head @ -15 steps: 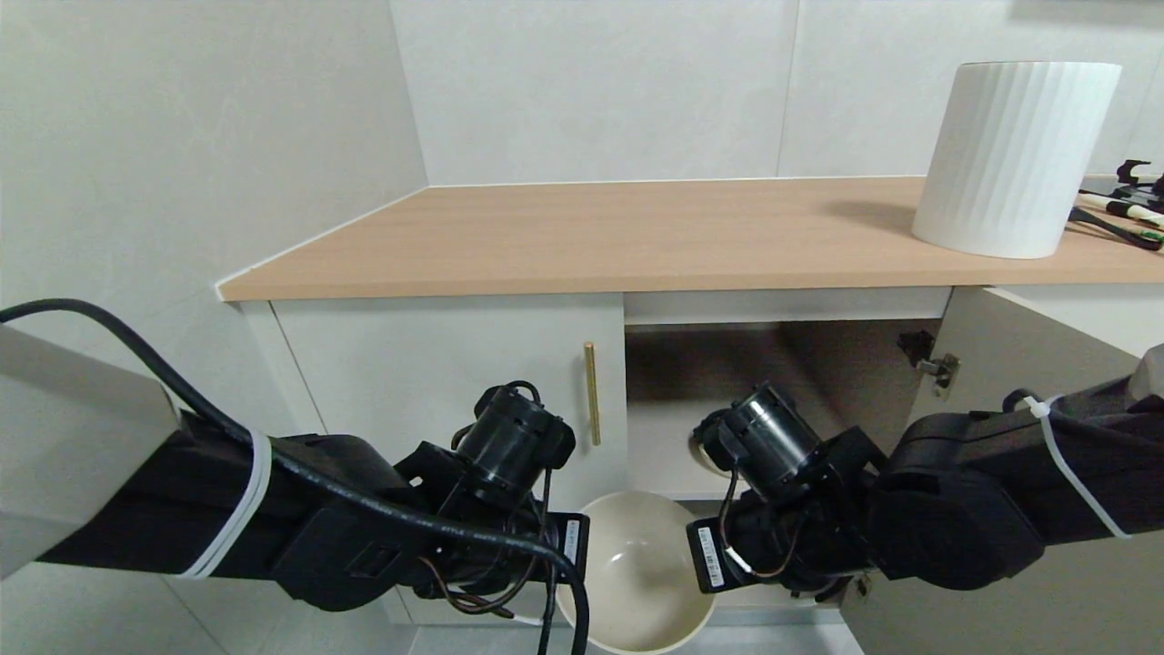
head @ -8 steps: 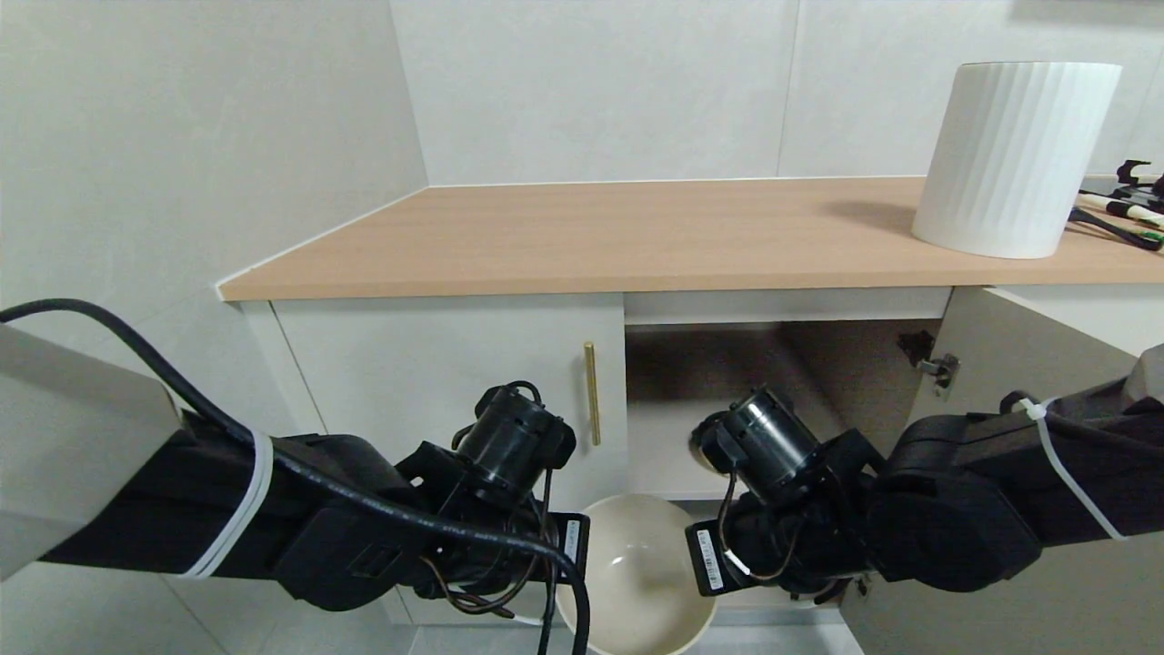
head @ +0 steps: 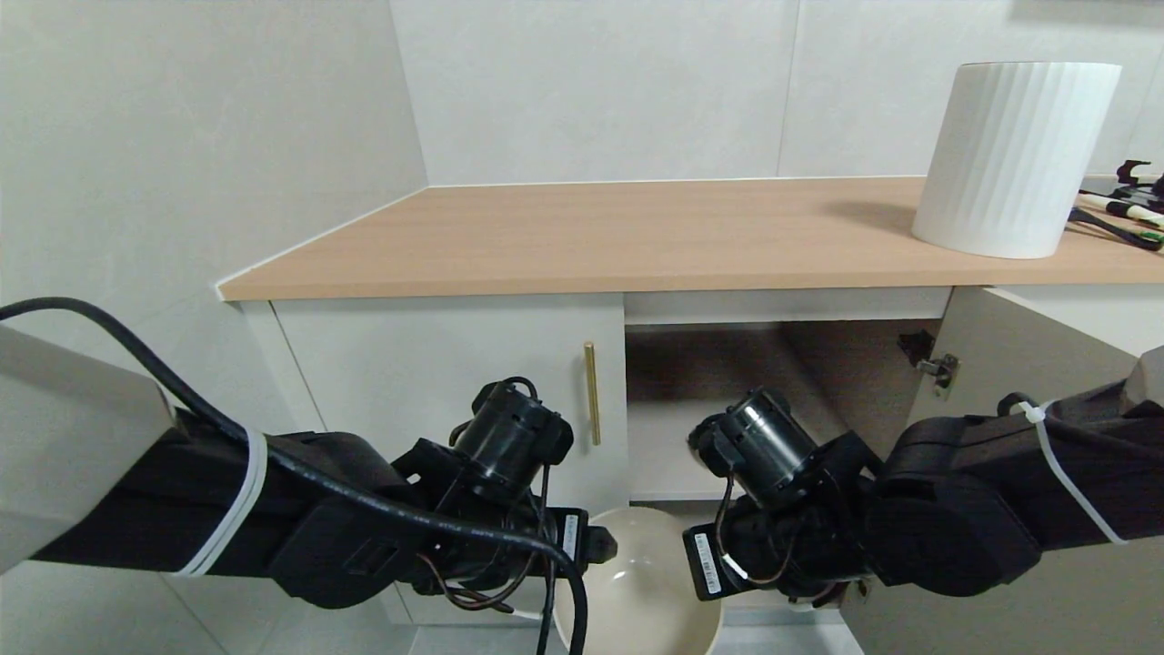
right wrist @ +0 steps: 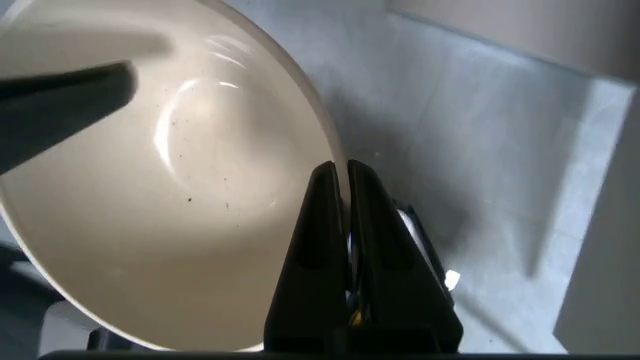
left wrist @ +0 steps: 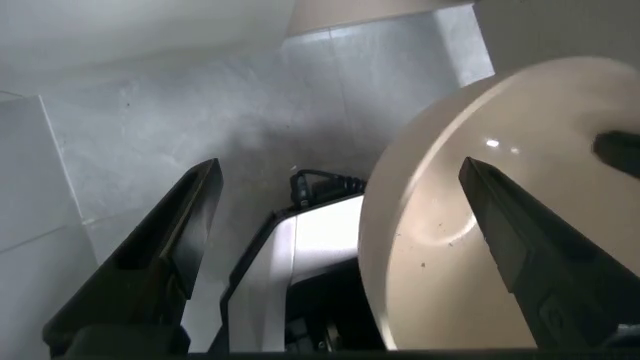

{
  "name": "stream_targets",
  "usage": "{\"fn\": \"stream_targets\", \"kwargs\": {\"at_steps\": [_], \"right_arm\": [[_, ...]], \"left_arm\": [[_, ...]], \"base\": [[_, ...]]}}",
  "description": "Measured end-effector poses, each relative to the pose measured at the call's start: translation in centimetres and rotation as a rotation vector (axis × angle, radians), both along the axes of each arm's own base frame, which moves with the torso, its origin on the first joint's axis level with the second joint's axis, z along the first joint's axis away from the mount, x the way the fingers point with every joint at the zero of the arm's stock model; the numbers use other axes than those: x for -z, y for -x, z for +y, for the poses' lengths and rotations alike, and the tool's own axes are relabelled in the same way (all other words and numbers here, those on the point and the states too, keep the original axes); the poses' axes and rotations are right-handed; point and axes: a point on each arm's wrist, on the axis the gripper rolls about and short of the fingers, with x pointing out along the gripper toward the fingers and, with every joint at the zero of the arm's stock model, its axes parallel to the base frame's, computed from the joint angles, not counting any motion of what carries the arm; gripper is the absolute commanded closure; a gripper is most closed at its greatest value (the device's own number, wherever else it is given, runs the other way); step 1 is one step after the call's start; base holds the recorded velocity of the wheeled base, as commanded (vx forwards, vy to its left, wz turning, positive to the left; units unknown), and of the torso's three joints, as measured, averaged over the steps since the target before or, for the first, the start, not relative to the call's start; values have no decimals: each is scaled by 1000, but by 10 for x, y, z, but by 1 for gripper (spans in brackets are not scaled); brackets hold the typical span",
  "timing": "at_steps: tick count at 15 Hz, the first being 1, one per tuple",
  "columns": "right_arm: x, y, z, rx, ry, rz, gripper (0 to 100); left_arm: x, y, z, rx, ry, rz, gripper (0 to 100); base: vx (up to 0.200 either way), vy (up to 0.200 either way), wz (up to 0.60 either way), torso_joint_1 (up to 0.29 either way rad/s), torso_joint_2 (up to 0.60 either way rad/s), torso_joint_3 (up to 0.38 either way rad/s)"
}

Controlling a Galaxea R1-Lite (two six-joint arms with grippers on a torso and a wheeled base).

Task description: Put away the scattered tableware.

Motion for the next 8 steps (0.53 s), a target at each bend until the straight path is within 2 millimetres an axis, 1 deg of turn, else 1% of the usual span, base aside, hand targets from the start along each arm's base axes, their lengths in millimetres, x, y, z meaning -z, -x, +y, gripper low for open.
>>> {"fn": "stream_targets", "kwargs": {"at_steps": [1,2,4,8], "right_arm": [[1,-2,0,19,12,-13,100],[3,-8,-1,55,8,-42,100],[7,-26,-5,149,-20,-103,100],[16,-72,-40,324,-60,-169,100]], "left_arm": [[-4,1,1,0,11,-7,0],[-8,1,2,-2,23,-18,0],[-15,2,4,-6,41,-38,0],[-21,0,6,-33,78,-58,0]], "base": [[0,0,0,0,0,0],[0,0,0,0,0,0],[0,0,0,0,0,0],[0,0,0,0,0,0]]}}
